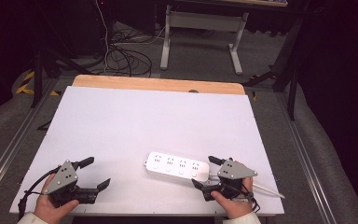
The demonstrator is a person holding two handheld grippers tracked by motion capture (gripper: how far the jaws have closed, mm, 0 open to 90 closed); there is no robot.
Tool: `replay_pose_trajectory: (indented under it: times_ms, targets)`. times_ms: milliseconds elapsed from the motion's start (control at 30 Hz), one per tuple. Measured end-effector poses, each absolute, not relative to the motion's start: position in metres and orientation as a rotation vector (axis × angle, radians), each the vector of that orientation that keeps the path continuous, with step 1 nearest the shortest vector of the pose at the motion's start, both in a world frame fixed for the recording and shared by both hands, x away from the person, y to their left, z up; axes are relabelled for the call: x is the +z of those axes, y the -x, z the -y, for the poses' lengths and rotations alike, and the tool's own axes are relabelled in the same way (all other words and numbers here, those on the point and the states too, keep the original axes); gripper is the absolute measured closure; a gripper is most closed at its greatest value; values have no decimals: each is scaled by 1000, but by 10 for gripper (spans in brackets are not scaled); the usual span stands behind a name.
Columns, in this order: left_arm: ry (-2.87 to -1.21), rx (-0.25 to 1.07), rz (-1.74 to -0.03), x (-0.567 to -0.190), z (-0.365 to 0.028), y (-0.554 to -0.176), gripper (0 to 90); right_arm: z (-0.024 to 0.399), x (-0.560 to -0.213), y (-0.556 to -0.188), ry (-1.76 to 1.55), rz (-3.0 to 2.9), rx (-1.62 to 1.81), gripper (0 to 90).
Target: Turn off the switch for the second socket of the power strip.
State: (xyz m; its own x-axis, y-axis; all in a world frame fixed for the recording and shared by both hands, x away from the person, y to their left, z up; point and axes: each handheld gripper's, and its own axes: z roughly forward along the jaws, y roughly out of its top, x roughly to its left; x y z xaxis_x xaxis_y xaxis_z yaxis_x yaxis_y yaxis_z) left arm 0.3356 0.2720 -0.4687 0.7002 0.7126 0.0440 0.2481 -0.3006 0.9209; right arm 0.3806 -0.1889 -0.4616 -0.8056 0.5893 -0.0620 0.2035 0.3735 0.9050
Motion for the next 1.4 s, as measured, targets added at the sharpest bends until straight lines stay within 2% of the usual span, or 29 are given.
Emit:
replay_pose_trajectory:
  times_ms: [633, 800, 967, 1400]
  targets:
    - [-1865, 560, -750, -467, -271, -334, 105, 188, -460, -379, -653, -2286, 1393, 60]
    - [-1854, 540, -739, -463, -269, -335, 53, 188, -459, -379, -639, -2290, 1409, 60]
    - [-1857, 537, -731, -464, -269, -337, 53, 189, -458, -379, -644, -2295, 1407, 65]
    - [-1861, 522, -744, -464, -272, -336, 65, 176, -438, -388, -649, -2320, 1433, 72]
